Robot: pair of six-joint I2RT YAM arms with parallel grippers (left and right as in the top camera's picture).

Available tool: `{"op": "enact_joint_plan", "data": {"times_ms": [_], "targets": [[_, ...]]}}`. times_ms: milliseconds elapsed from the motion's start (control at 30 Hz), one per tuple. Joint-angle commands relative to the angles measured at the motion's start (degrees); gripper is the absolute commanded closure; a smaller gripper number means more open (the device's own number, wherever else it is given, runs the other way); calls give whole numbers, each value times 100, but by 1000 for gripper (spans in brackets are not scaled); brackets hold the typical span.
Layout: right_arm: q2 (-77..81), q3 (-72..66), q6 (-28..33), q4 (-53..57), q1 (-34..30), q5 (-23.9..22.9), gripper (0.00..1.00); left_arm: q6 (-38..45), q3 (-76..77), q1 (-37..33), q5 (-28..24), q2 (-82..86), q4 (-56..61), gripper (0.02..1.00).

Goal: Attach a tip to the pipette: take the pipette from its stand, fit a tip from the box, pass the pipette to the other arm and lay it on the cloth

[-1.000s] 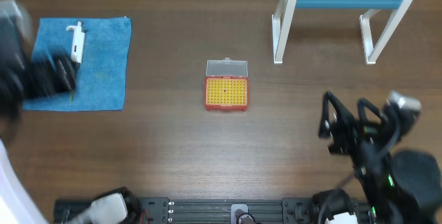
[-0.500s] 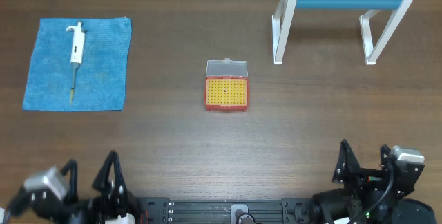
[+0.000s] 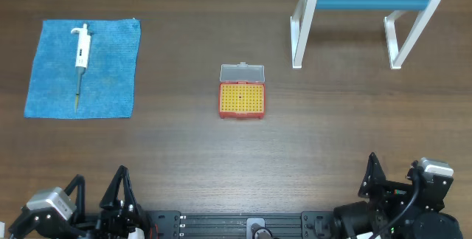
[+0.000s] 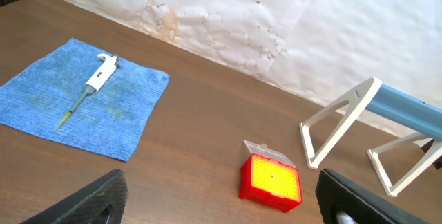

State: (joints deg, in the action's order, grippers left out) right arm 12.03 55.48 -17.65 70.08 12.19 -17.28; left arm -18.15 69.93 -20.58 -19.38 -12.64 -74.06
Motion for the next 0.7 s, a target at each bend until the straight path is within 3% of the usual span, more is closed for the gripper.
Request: {"op": "enact_joint_plan", "data": {"times_ms": [33, 167, 233, 333, 400, 467, 533, 700], "targets": [[-50, -26, -4, 63, 39, -111, 185, -68, -28, 2, -81, 17, 11, 137], [-50, -26, -7, 63, 39, -111, 183, -68, -92, 105, -79, 17, 17, 137], [-50, -26, -7, 63, 39, -111, 185, -68, -313, 555, -79, 26, 2, 165], [-50, -26, -7, 63, 39, -111, 185, -129, -673, 1071, 1104, 46, 28, 303], [-50, -26, -4, 63, 39, -111, 185, -136, -1099, 1329, 1174, 57, 306, 312], [-50, -26, -7, 63, 39, -111, 185, -131, -1718, 1543, 1399, 85, 1091, 283], [-50, -26, -4, 63, 39, -111, 185, -81, -2660, 1694, 1797, 138, 2476, 106], [-50, -26, -7, 63, 39, -111, 185, -48, -4940, 1722, 1816, 208, 5984, 102]]}}
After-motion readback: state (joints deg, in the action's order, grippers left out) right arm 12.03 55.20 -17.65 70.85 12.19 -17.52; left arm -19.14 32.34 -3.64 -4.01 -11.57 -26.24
